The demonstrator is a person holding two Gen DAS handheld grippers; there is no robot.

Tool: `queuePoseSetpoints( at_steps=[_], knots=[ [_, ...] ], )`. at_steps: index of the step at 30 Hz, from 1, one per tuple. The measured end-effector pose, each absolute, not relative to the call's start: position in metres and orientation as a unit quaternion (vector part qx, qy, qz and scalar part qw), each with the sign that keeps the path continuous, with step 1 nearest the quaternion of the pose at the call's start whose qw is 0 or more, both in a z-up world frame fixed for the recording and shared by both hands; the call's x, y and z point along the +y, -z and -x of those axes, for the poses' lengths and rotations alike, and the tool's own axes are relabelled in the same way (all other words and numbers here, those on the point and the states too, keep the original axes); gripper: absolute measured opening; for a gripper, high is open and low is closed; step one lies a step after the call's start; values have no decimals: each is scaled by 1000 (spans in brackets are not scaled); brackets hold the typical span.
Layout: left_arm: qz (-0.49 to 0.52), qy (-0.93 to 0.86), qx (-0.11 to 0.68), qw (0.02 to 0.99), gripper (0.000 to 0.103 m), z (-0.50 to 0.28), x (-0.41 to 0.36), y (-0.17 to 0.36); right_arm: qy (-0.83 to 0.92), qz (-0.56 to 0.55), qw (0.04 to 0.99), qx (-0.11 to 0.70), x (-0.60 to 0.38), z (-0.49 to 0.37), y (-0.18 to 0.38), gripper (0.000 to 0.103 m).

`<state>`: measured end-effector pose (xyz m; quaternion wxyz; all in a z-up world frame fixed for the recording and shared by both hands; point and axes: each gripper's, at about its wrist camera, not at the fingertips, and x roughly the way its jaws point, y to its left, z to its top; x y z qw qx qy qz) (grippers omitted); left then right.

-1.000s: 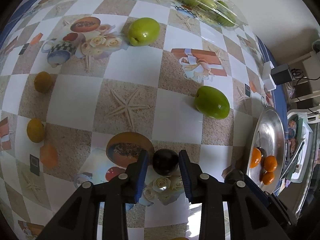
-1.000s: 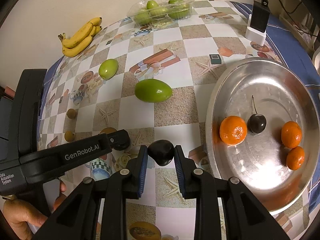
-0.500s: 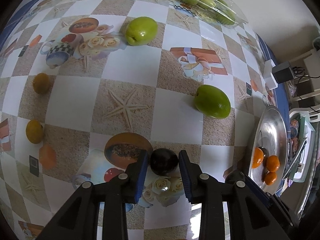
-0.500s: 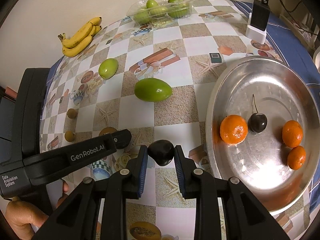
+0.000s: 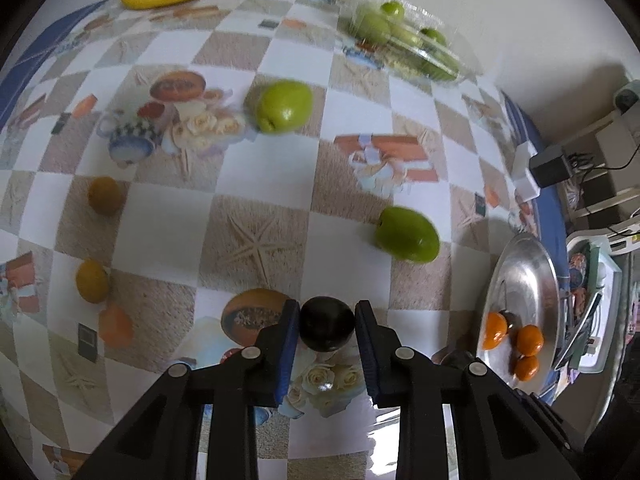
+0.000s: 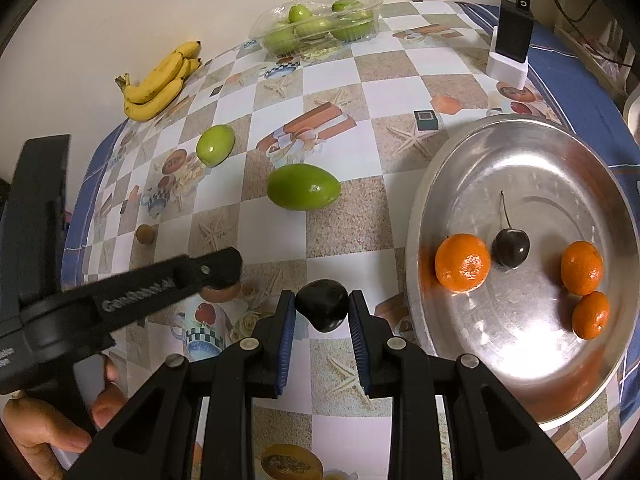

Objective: Organize fruits
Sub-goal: 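Lift the held dark cherries with both grippers off the tablecloth, then carry both dark cherries over the steel plate and open both grippers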

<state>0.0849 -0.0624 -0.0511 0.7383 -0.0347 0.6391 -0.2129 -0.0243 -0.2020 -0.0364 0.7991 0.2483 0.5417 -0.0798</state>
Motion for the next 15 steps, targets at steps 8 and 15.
queuePoseSetpoints(
  at_steps=[8, 15],
  knots=[
    [30, 212, 623, 752, 30, -82, -60, 36, 94, -249, 800, 538, -208, 27, 30, 28],
    [24, 213, 606, 766, 30, -78, -64, 22, 102, -254, 802, 531, -216, 29, 26, 28]
  ],
)
